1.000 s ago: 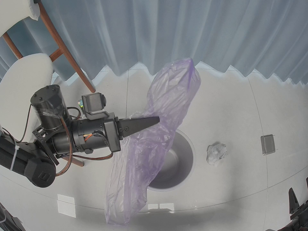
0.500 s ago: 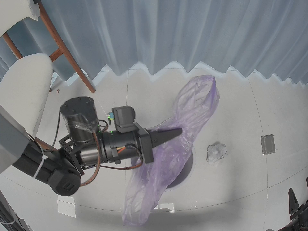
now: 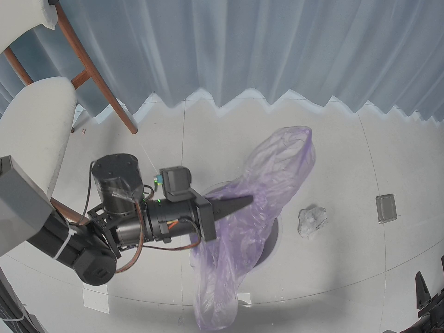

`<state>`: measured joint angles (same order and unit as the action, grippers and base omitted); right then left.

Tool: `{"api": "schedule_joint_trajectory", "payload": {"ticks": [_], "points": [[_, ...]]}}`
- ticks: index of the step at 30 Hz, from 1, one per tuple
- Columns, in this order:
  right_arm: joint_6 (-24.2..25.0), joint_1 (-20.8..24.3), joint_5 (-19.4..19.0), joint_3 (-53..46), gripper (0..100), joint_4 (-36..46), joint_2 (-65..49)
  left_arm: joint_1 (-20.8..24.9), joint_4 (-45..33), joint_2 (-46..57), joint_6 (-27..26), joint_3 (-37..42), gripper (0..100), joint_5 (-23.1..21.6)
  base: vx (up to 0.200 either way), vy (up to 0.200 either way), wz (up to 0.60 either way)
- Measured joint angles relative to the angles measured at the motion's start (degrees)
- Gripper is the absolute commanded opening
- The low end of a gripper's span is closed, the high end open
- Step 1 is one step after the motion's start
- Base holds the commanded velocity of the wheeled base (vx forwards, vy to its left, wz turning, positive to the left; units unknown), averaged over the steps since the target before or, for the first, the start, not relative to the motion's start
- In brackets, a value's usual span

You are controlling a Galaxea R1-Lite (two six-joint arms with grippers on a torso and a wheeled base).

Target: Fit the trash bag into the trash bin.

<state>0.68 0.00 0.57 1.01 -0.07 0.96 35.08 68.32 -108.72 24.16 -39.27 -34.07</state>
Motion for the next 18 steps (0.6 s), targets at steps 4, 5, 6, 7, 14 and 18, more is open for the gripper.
{"api": "schedule_joint_trajectory", "payload": {"ticks": [4,5,6,7,14,18], "points": [[-0.3,0.0,-0.1,0.0,100,0.0,0.0,-3.4,-2.4,-0.7,-0.8,-3.7,0,0.0,0.0,0.0,0.0],[-0.4,0.0,-0.2,0.0,100,0.0,0.0,-3.7,-3.9,-0.8,-1.2,-4.7,0,0.0,0.0,0.0,0.0],[-0.4,0.0,-0.2,0.0,100,0.0,0.0,-3.9,-6.0,-0.8,-1.6,-5.6,0,0.2,0.0,0.0,0.0],[-0.4,0.0,-0.2,0.0,100,0.0,0.0,-3.9,-8.6,-0.7,-2.2,-6.5,0,0.4,0.0,0.0,0.0],[0.1,0.0,-0.3,0.0,100,0.0,0.0,-2.4,-33.1,1.2,-11.0,-13.7,0,8.8,0.0,0.0,0.0],[0.4,0.0,-0.8,0.0,100,-0.1,0.0,-0.9,-42.2,2.7,-19.8,-18.5,0,16.8,0.0,0.0,0.0]]}}
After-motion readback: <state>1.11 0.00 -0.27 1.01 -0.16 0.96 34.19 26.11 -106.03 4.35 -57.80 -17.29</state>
